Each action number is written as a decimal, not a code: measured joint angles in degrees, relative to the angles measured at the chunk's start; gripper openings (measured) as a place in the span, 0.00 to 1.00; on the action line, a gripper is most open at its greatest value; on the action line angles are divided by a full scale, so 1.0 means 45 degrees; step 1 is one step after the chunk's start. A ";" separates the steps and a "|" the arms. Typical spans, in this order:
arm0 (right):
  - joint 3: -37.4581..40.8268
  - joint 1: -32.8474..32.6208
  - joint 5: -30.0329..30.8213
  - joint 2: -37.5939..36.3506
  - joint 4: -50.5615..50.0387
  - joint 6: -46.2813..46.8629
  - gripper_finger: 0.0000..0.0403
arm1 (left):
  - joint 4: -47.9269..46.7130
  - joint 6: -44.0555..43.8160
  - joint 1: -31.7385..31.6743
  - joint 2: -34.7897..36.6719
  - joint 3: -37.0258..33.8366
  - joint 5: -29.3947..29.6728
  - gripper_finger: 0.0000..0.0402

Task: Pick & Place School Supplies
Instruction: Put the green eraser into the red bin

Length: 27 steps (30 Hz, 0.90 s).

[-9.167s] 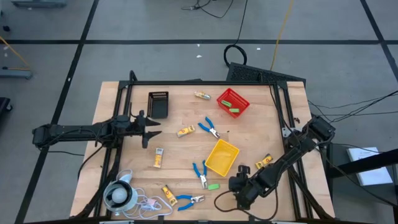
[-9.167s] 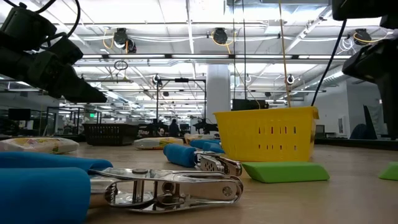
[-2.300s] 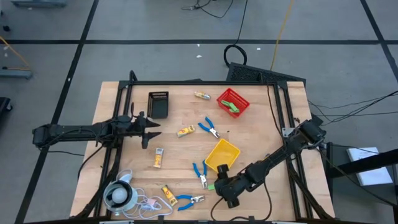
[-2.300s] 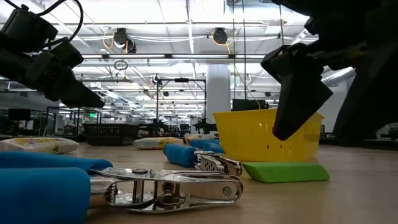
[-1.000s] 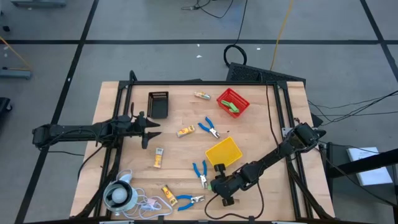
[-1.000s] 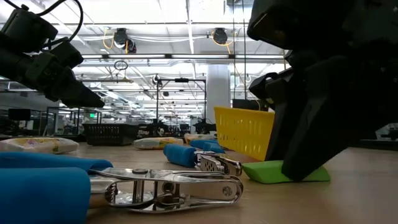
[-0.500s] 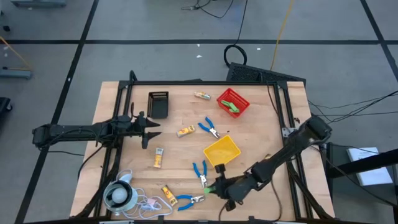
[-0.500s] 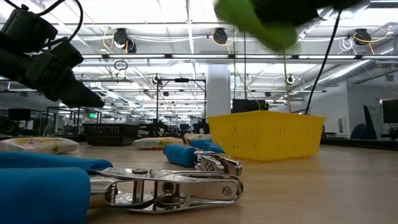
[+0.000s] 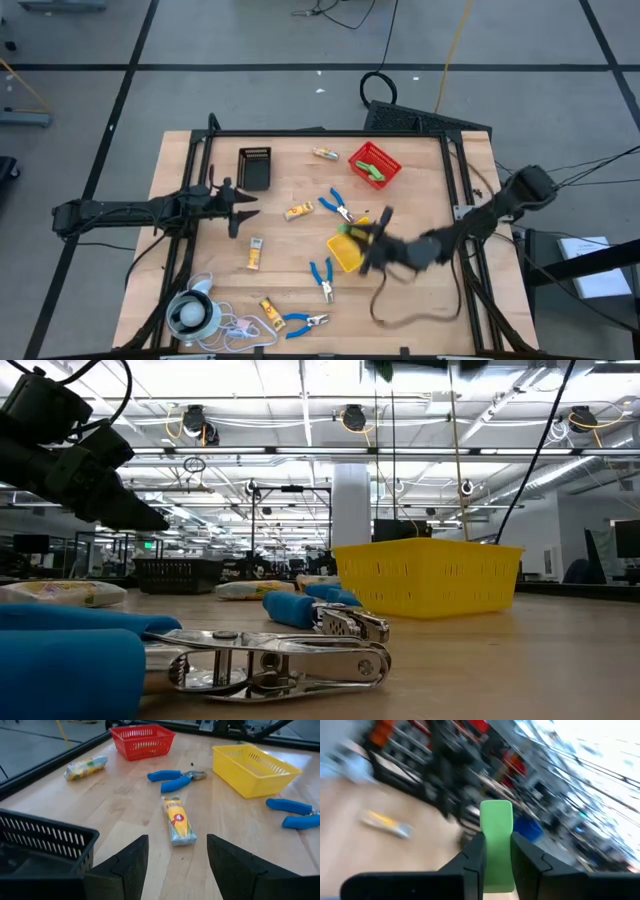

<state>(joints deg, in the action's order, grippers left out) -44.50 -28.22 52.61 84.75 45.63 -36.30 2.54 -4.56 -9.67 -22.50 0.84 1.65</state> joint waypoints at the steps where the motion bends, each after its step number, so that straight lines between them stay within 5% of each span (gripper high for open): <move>1: 0.0460 0.0435 0.0036 -0.0392 -0.0082 0.0091 0.13 | 0.0120 0.0001 0.0000 0.0000 0.0000 0.0000 0.51; 4: 0.1601 0.1945 -0.0207 -0.1484 -0.1057 0.0969 0.13 | 0.0296 0.0081 0.0000 0.0000 0.0000 0.0000 0.51; 9: 0.2737 0.5015 -0.2669 -0.2800 -0.3546 0.3535 0.13 | 0.0523 -0.0036 0.0000 0.0000 0.0000 0.0220 0.51; 18: 0.3116 0.9418 -0.6555 -0.2895 -0.4956 0.4587 0.13 | 0.0940 0.0209 0.0000 -0.0264 0.0380 0.1330 0.51; 27: 0.3102 1.1790 -0.9050 -0.2900 -0.6442 0.5103 0.13 | 0.0743 0.0519 0.0000 -0.3994 0.2481 0.1770 0.51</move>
<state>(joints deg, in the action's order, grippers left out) -30.55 24.84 11.89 71.70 16.64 -13.33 5.89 -2.23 -9.67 -40.48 12.01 9.61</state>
